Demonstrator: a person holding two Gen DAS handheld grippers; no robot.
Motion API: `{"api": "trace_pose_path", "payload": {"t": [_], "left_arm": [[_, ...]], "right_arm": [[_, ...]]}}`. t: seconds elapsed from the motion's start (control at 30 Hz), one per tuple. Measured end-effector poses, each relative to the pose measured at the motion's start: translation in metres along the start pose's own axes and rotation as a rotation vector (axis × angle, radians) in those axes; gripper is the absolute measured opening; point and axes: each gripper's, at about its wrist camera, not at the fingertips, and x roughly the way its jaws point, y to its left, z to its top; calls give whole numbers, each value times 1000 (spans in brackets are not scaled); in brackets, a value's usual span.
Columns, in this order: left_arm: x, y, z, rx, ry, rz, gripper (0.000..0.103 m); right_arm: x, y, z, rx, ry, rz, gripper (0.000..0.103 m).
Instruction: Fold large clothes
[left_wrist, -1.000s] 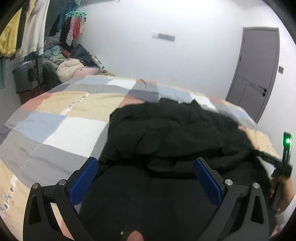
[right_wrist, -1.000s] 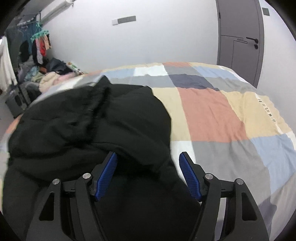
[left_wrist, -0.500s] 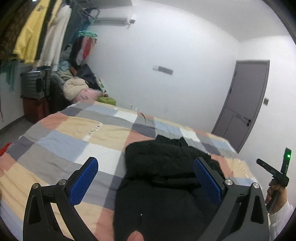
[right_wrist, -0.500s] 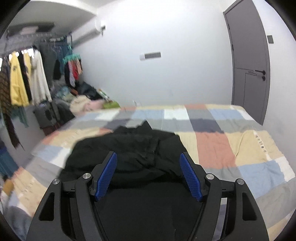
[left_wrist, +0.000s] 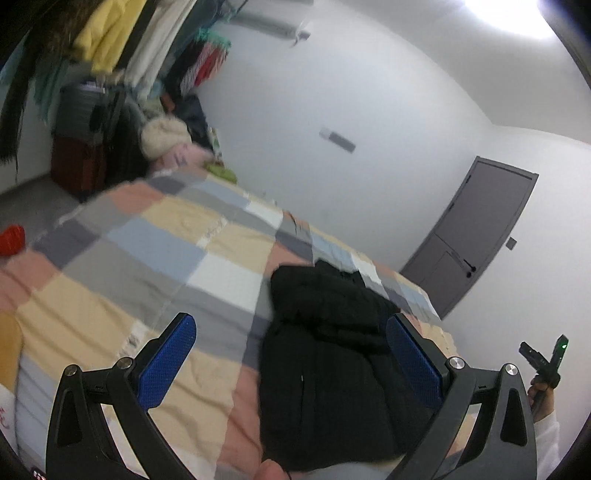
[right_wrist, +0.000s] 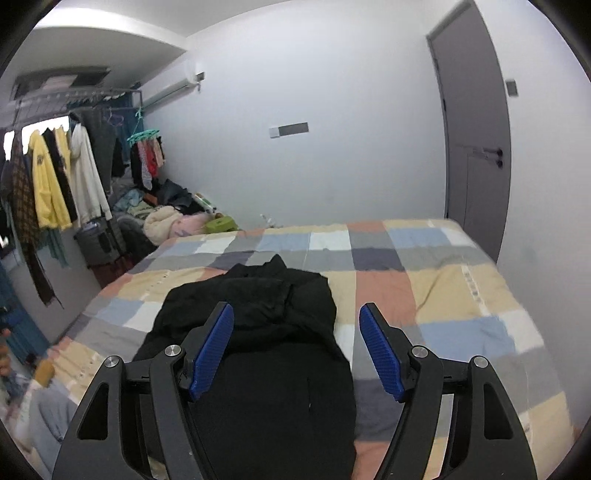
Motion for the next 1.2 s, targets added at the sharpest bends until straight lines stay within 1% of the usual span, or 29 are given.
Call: {"api": "trace_pose_path", "payload": {"t": [0.1, 0.13, 0.27, 0.4, 0.47, 0.57, 0.67, 0.77, 0.87, 0.97, 1.03, 1.2], "left_arm": [[22, 10, -21, -19, 84, -22, 103], [27, 11, -27, -22, 101, -27, 103], [67, 20, -61, -79, 196, -85, 103], [107, 20, -88, -84, 265, -107, 103], [131, 27, -109, -122, 309, -118, 102], [156, 38, -134, -192, 371, -155, 102], [174, 48, -149, -238, 396, -183, 102], [186, 59, -162, -288, 410, -220, 101], [197, 67, -175, -335, 422, -254, 101], [209, 73, -189, -351, 443, -268, 101], [216, 74, -197, -357, 460, -292, 99], [233, 71, -211, -325, 508, -276, 98]], "right_arm": [[-2, -9, -22, 43, 36, 20, 70], [-1, -12, -30, 52, 48, 22, 70], [6, -21, -62, 90, 112, 34, 70], [28, -33, -99, 112, 184, 42, 71], [39, -41, -117, 140, 223, 48, 71], [65, -51, -149, 177, 311, 59, 71], [84, -60, -175, 203, 369, 73, 72], [102, -69, -197, 246, 401, 76, 72], [118, -76, -213, 282, 430, 74, 76], [129, -86, -226, 326, 439, 77, 82], [134, -90, -230, 347, 450, 88, 83], [145, -98, -245, 380, 479, 102, 86]]}}
